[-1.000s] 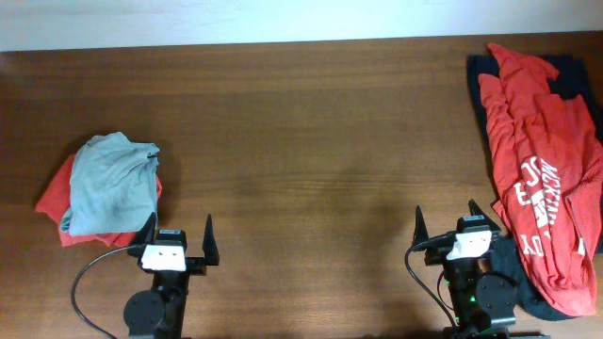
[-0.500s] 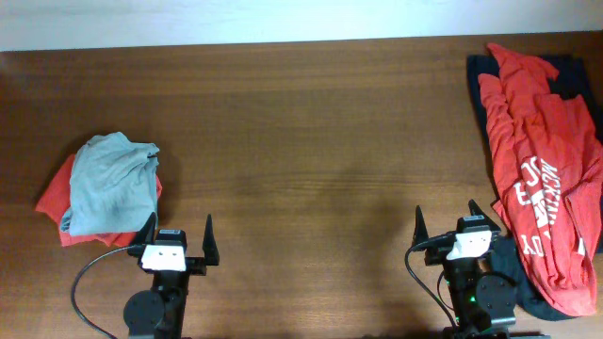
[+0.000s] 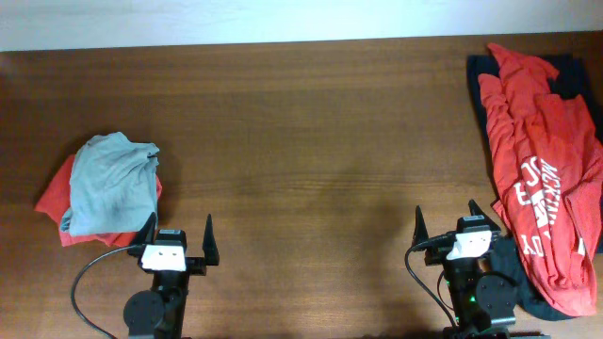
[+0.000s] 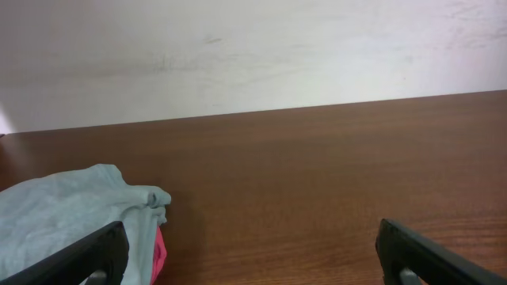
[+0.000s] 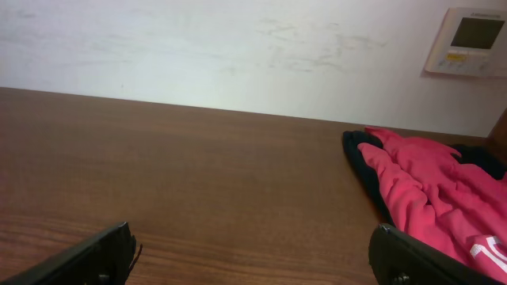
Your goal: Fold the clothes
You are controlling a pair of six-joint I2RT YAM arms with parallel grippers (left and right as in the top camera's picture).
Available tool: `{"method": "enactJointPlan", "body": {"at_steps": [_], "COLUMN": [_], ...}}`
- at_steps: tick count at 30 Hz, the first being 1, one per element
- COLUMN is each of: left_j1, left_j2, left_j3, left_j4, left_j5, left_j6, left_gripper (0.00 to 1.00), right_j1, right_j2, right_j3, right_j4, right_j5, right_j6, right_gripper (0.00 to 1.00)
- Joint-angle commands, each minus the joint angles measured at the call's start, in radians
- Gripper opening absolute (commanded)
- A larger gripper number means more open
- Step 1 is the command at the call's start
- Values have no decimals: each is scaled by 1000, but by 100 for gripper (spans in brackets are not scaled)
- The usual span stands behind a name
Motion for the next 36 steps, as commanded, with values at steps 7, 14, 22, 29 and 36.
{"method": "enactJointPlan", "body": {"at_steps": [7,14,22,29,36], "left_j1": [-3,-3,-3,-3,-3], "left_j2": [-4,-4,-4,-4,17], "left_j3": [-2,-3,-2,0,100], "left_j4": [-8,-7,-8,-12,-111], "left_j5": [-7,-7,-7,-6,9], "left_j6": [-6,-6,-6,-45,-52], "left_gripper": [99,99,99,99,99], "right_j1": [5,5,5,4,4], "right_j2": [0,0,0,5,32], "right_j3": [-5,-5,-5,4,114], "right_j4": [-6,-6,-6,-16,-126], "right_j5": [12,12,8,9,40], "right_j6": [4,4,8,129,139], "right_gripper": [99,99,99,99,99]}}
